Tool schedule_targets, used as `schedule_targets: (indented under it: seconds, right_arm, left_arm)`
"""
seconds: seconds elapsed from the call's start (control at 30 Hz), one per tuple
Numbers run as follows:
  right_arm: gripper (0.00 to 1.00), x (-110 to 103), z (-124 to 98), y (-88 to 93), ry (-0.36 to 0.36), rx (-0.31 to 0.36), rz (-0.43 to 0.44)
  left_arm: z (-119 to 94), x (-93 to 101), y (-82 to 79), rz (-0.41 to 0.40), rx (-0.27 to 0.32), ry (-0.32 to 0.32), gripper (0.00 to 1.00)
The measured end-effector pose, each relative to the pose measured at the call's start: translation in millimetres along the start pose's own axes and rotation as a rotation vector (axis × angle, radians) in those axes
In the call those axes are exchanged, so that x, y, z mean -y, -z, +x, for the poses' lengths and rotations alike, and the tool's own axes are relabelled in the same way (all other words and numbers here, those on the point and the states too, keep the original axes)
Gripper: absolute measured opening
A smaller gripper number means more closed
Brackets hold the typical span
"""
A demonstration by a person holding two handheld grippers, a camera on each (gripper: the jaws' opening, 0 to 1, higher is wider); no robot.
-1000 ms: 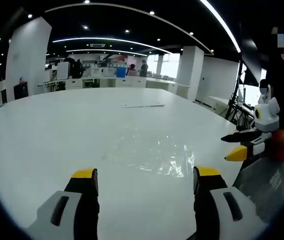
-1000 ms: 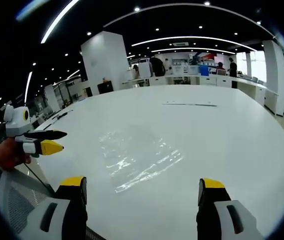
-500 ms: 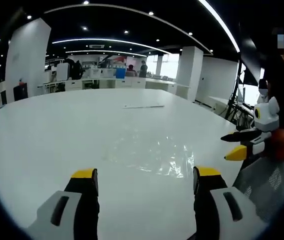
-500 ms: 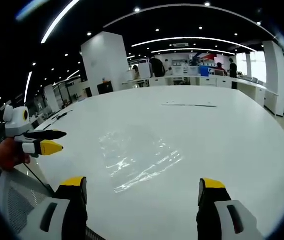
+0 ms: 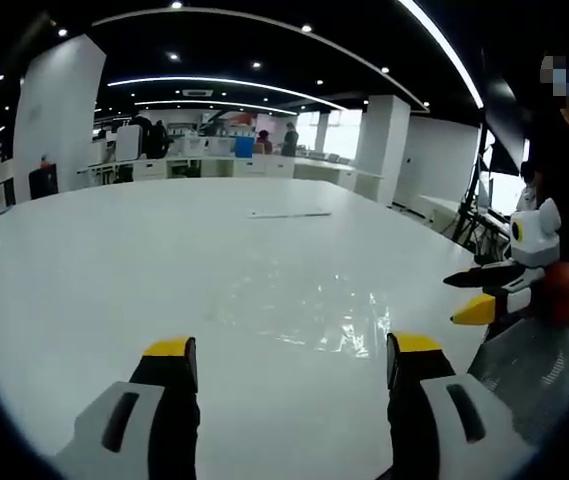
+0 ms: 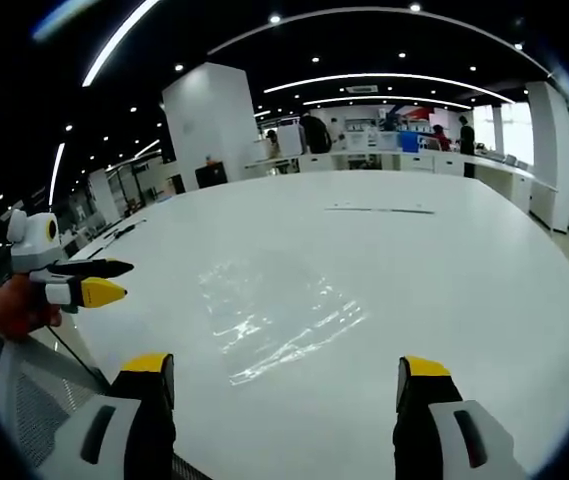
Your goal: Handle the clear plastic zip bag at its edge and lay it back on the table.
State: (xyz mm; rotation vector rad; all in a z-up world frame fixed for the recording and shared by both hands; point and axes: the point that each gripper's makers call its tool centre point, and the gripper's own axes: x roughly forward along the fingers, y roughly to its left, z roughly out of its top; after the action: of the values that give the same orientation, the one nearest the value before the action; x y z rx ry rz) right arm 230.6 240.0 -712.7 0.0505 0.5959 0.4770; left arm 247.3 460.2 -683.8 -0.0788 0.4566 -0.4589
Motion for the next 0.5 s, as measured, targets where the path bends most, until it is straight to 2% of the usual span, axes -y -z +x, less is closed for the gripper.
schedule_targets:
  seconds: [0.5]
  right_arm:
    - [0.92, -0.8, -2.3, -3.2, -0.002, 0.004, -0.001]
  left_arm:
    - [-1.6, 5.4, -2.1, 0.004, 0.0, 0.006, 0.76]
